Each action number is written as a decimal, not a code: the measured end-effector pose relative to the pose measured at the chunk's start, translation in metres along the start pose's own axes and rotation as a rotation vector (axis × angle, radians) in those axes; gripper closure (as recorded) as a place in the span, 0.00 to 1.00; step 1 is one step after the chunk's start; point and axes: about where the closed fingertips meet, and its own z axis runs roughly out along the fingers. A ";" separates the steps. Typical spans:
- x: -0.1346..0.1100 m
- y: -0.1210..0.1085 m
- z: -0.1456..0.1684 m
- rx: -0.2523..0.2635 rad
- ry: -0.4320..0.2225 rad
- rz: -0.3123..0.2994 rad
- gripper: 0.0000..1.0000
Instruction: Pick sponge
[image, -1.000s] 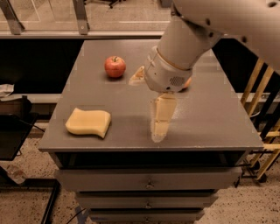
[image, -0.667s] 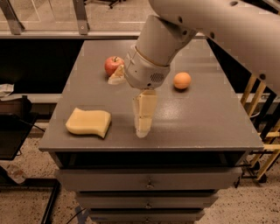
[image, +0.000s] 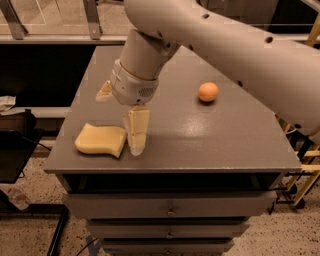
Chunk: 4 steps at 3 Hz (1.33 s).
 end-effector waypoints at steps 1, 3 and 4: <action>0.003 -0.007 0.021 -0.021 -0.008 -0.018 0.00; 0.008 -0.011 0.046 -0.042 -0.031 -0.027 0.26; 0.009 -0.012 0.046 -0.039 -0.033 -0.027 0.47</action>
Offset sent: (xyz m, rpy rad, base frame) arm 0.0101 0.0194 -0.0538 -0.0042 0.0601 0.0541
